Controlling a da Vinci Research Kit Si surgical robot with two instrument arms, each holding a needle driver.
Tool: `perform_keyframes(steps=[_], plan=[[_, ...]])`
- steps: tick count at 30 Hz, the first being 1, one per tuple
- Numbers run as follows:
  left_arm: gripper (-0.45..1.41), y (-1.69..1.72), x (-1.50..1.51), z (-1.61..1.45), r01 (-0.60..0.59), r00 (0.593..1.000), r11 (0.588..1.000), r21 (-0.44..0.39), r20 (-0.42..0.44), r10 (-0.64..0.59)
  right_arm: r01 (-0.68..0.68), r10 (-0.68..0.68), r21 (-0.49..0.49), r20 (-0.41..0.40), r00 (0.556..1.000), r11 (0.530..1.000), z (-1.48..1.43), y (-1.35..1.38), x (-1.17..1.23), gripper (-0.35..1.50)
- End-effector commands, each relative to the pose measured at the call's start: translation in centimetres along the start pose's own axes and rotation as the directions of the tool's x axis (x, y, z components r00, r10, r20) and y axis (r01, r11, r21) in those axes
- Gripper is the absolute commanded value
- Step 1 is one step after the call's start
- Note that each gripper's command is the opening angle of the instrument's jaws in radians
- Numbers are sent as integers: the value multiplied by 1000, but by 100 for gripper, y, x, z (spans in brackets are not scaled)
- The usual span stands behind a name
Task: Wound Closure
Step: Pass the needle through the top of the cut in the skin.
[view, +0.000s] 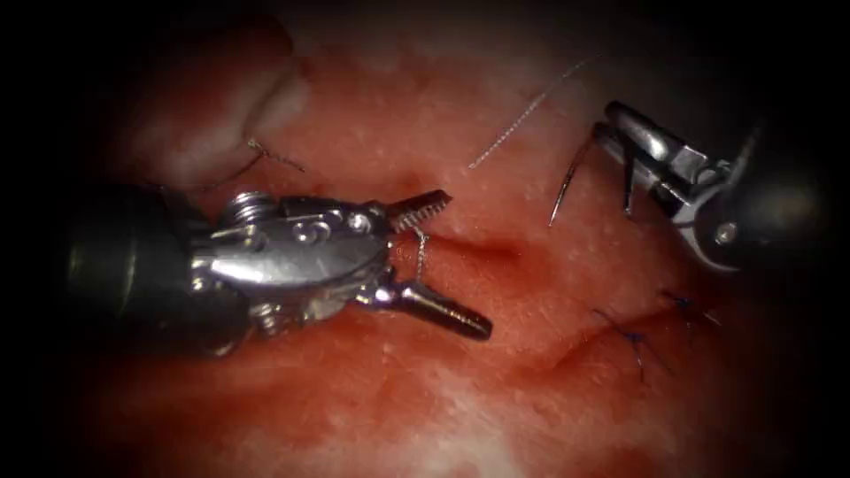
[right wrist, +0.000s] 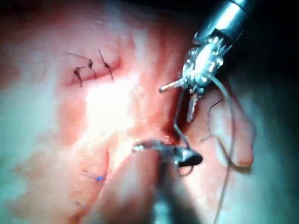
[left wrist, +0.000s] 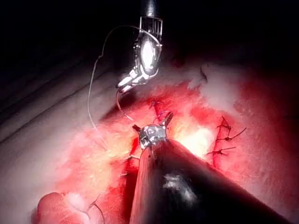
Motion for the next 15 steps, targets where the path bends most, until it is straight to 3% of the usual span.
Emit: perform_keyframes(steps=[1, 4, 8, 15], plan=[[98, 2, -6, 13, -8, 1000, 1000, 7, 20, 7, 6, -6, 7, -5, 1000, 1000, 14, -16, -6, -35], [84, 13, -28, 40, -28, 996, 1000, -2, 89, 28, 24, -24, 18, -9, 1000, 1000, 35, -42, -10, -35], [71, 12, -51, 68, -51, 990, 999, -14, 131, 53, 41, -40, 20, -23, 999, 999, 52, -58, -14, -35], [71, -18, -86, 103, -19, 989, 1000, -20, 147, 22, 35, -34, 22, -29, 999, 999, 58, -59, -13, -35]])
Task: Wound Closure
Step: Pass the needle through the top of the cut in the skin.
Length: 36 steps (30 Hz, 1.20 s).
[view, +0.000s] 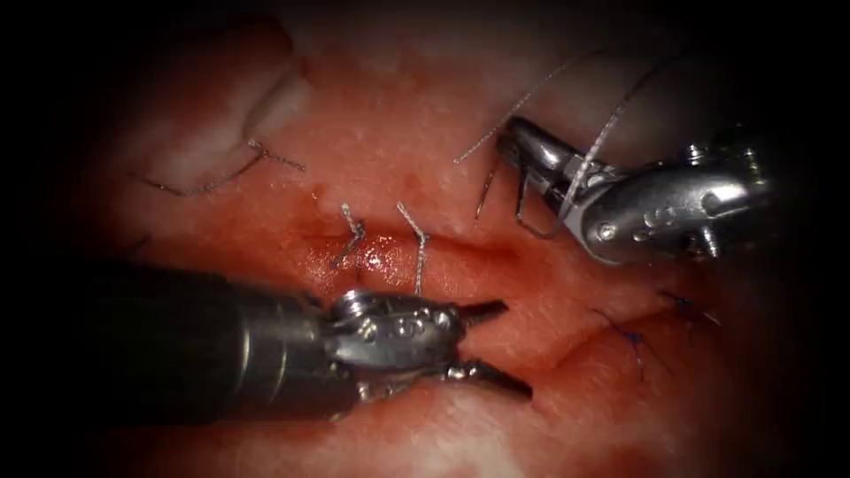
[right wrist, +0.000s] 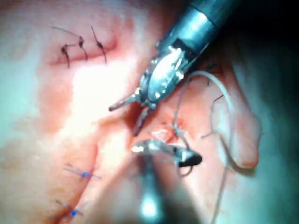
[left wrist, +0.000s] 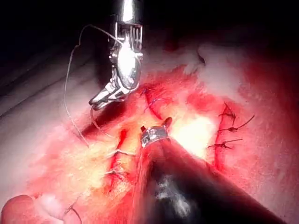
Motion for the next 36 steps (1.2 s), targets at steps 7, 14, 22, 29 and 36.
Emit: perform_keyframes(steps=[7, 14, 22, 29, 36], plan=[[71, -39, -23, 11, 11, 999, 999, 42, 43, -12, -5, 5, -4, -9, 1000, 1000, 4, -8, 9, -35], [73, -47, -41, 18, 5, 996, 998, 67, 87, -11, -4, 4, -3, -13, 1000, 1000, 7, -9, 10, -35], [73, -36, -46, 21, 8, 994, 998, 68, 108, -16, -1, 1, -5, -13, 1000, 1000, 8, -11, 6, -35], [73, -27, -48, 20, 8, 993, 998, 56, 114, -14, -1, 1, -2, -12, 1000, 1000, 9, -18, 0, -35], [73, -24, -46, 14, 10, 993, 999, 49, 115, -15, 26, -26, 13, -7, 1000, 1000, 10, -25, -8, -35]])
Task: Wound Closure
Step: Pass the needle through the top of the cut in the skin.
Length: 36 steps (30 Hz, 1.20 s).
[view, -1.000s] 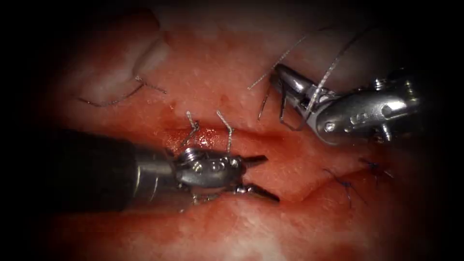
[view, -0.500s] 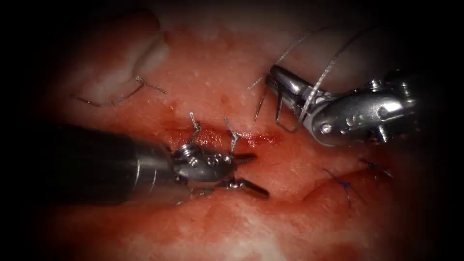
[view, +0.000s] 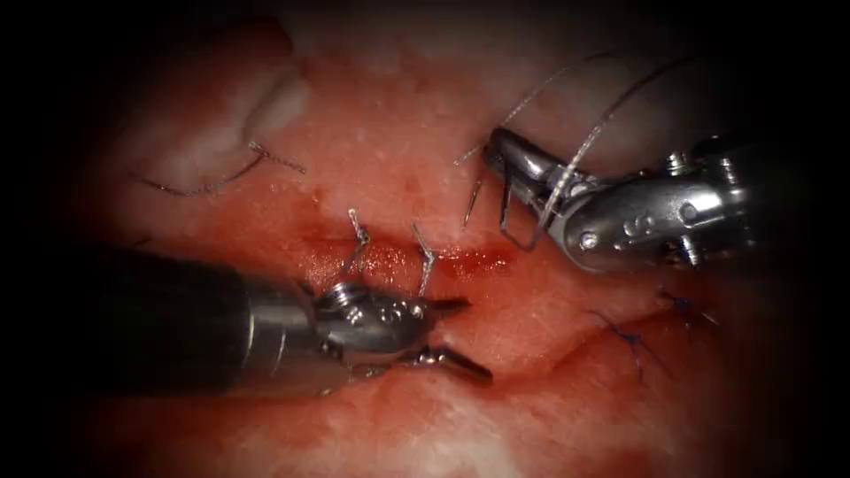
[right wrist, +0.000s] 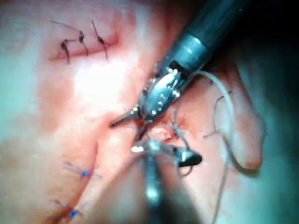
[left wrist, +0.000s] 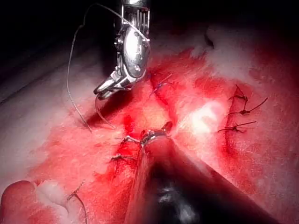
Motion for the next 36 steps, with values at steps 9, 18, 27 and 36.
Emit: perform_keyframes(steps=[9, 18, 27, 36], plan=[[73, 0, -1, 4, 0, 1000, 1000, -5, 0, 0, 66, -67, 16, 5, 998, 998, 10, -21, -3, -35], [73, -1, -2, 3, -1, 1000, 1000, -5, 0, 1, 79, -79, 4, 9, 997, 997, 15, -30, -4, -35], [73, -1, -2, 2, -2, 1000, 1000, -6, 0, 2, 80, -80, -26, 17, 997, 996, 12, -21, -7, -35], [71, -1, -2, 2, -2, 1000, 1000, -7, 0, 2, 96, -96, 2, 16, 995, 995, 18, -41, -10, -35]])
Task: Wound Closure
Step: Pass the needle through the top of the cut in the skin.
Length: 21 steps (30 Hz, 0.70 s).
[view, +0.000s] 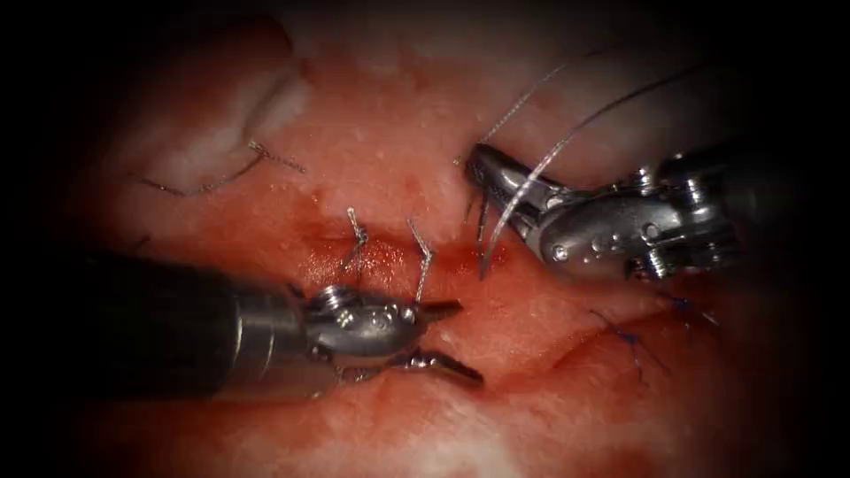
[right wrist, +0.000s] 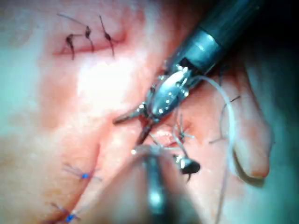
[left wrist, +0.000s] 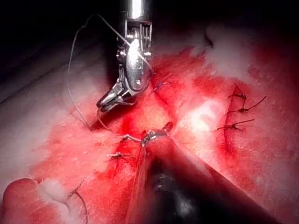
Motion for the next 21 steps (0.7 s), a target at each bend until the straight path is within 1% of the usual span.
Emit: perform_keyframes(steps=[1, 5, 11, 13, 15, 16, 17, 21], plan=[[71, -1, 0, 8, 0, 1000, 1000, -1, 0, 0, 2, -2, 10, -4, 1000, 1000, 5, -9, 2, -35], [71, -3, 1, 8, 0, 1000, 1000, -1, 0, 0, -9, 10, 27, -9, 1000, 1000, 4, -10, 3, -35], [69, -9, 4, 9, -1, 1000, 1000, -2, 0, 1, -82, 82, 62, -1, 997, 995, 0, -15, 6, -35], [69, -12, 5, 9, -2, 1000, 1000, 4, -1, 2, -134, 134, 94, 8, 991, 986, 1, -17, 8, -35], [69, -13, 5, 10, -2, 1000, 1000, 3, -1, 2, -139, 139, 102, 11, 990, 985, 0, -19, 9, -35], [69, -14, 6, 10, -2, 1000, 1000, 3, -1, 2, -166, 164, 126, 22, 986, 978, 1, -22, 9, -35], [69, -14, 6, 10, -2, 1000, 1000, 4, -1, 2, -165, 163, 135, 23, 986, 977, 1, -24, 9, -35], [69, -14, 6, 11, -1, 1000, 1000, 5, -2, 1, -198, 196, 150, 33, 980, 969, 2, -25, 7, -35]])
